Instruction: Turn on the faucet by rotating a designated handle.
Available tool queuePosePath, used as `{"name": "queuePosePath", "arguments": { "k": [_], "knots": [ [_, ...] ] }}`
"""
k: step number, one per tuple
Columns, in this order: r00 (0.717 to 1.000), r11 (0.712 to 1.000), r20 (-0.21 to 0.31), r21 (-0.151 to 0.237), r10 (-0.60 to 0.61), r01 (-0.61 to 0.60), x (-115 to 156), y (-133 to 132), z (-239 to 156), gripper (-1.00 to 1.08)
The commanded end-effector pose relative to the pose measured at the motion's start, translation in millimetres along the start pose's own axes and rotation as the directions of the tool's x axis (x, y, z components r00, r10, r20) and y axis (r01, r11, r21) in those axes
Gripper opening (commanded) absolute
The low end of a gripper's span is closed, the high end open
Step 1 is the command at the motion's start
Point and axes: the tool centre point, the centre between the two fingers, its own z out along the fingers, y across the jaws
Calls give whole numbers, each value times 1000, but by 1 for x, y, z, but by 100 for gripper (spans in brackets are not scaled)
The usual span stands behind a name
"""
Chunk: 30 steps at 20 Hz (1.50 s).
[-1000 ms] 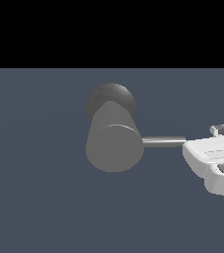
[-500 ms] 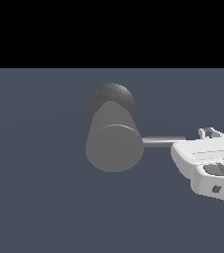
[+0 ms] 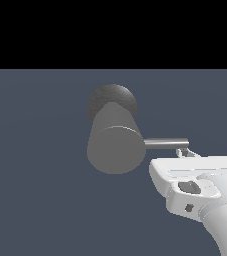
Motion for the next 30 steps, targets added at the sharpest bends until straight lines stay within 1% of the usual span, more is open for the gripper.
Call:
{"name": "queuePosePath", "arguments": {
  "k": [1, 5, 10, 28, 29, 30],
  "knots": [
    [999, 999, -24, -16, 32, -33, 9, 13, -2, -100],
    [998, 998, -41, -27, 54, -55, 16, 23, -4, -100],
    [998, 998, -41, -27, 54, -55, 16, 23, -4, -100],
    [998, 998, -42, -27, 55, -56, -45, 14, -1, -100],
    [998, 998, -42, -27, 55, -56, -45, 14, -1, -100],
    [995, 998, -78, -27, 62, -65, -20, 14, -3, -100]
  ]
}}
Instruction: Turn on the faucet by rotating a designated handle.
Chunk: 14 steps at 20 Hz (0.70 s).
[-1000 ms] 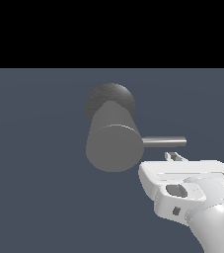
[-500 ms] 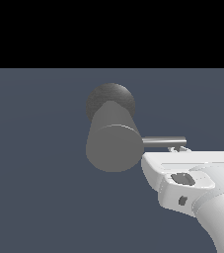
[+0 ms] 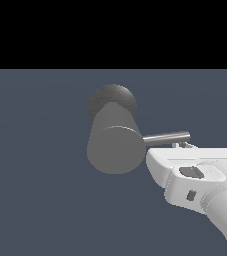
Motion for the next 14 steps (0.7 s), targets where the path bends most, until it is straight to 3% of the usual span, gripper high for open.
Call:
{"name": "queuePosePath", "arguments": {
  "k": [1, 14],
  "knots": [
    [1000, 1000, -5, 0, 2, -2, 2, 1, 0, -100],
    [1000, 1000, 13, 0, -2, 2, -45, 12, -1, -100]
  ]
}}
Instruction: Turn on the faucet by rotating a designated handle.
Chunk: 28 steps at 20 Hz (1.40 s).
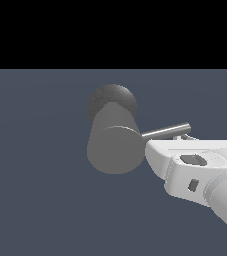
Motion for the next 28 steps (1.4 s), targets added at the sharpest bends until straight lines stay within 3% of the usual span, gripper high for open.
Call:
{"name": "queuePosePath", "arguments": {
  "k": [1, 11, 12, 13, 28],
  "knots": [
    [999, 1000, 39, -7, -9, 9, -26, 7, 3, -100],
    [998, 1000, 54, -7, -12, 13, -62, 16, 0, -100],
    [998, 1000, 54, -7, -12, 13, -62, 16, 0, -100],
    [1000, 1000, 3, -1, -1, 1, -33, 10, -2, -100],
    [999, 1000, 33, -5, -8, 8, -81, 39, -2, -100]
  ]
}}
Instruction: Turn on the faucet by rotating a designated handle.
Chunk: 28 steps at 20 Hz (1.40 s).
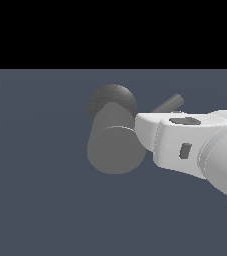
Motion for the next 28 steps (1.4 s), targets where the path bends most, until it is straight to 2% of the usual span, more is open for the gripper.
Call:
{"name": "queuePosePath", "arguments": {
  "k": [1, 10, 11, 28],
  "knots": [
    [999, 1000, 47, -12, -8, 8, -26, 13, 2, -100],
    [998, 1000, 63, -14, -11, 12, -51, 28, 1, -100],
    [1000, 1000, -4, 0, 1, -1, -18, 17, -2, -100],
    [999, 1000, 44, -10, -8, 8, -64, 68, -1, -100]
  ]
}}
